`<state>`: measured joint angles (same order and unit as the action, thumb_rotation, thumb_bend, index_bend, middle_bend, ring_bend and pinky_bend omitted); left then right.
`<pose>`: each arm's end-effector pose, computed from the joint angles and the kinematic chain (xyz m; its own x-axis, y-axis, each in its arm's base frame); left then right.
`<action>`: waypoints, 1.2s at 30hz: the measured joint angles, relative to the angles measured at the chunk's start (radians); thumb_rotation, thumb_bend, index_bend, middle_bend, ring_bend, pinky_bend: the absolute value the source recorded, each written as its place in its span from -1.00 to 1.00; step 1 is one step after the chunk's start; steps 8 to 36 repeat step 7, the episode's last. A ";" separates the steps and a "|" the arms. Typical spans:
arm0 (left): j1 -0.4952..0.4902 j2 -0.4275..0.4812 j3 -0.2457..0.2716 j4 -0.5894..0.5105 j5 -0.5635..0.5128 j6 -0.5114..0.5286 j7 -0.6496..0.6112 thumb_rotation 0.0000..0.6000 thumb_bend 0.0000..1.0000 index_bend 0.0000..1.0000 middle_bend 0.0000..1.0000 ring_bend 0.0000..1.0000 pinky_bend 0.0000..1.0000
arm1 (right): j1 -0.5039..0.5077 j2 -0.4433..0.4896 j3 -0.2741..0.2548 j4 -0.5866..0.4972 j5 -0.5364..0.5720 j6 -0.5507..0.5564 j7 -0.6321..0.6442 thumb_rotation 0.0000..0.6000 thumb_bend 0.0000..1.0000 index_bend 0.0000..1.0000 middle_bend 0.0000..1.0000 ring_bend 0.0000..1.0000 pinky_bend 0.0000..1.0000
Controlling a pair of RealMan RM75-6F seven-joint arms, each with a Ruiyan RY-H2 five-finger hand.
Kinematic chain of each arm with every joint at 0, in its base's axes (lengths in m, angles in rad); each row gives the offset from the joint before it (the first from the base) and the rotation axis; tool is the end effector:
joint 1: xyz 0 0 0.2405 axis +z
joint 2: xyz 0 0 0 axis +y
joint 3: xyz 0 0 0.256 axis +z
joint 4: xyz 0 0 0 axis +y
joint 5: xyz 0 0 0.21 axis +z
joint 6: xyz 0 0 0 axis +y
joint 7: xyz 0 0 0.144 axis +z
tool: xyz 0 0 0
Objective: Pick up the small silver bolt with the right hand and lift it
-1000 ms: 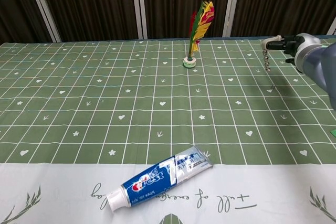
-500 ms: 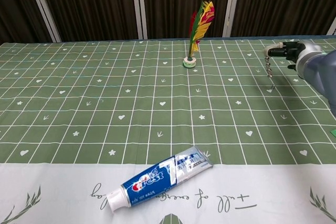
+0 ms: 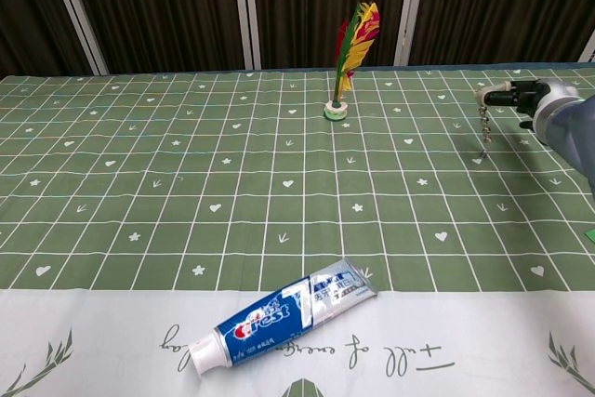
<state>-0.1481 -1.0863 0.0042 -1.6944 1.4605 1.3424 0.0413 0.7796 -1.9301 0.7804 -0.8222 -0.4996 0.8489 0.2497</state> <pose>-0.3029 0.1851 0.1377 0.3888 0.1780 0.9040 0.9206 -0.0352 -0.3890 -0.2313 -0.4377 -0.0187 -0.6429 0.2600 0.7205 -0.5966 0.4199 -0.6839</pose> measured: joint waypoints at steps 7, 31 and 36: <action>-0.001 -0.001 0.000 0.000 0.001 0.000 0.001 1.00 -1.00 -1.00 -1.00 -1.00 -1.00 | -0.004 -0.004 -0.003 -0.008 0.018 -0.003 -0.008 1.00 -0.22 0.23 -0.62 -1.00 -1.00; -0.001 -0.001 0.000 0.000 0.001 0.000 0.001 1.00 -1.00 -1.00 -1.00 -1.00 -1.00 | -0.004 -0.004 -0.003 -0.008 0.018 -0.003 -0.008 1.00 -0.22 0.23 -0.62 -1.00 -1.00; -0.001 -0.001 0.000 0.000 0.001 0.000 0.001 1.00 -1.00 -1.00 -1.00 -1.00 -1.00 | -0.004 -0.004 -0.003 -0.008 0.018 -0.003 -0.008 1.00 -0.22 0.23 -0.62 -1.00 -1.00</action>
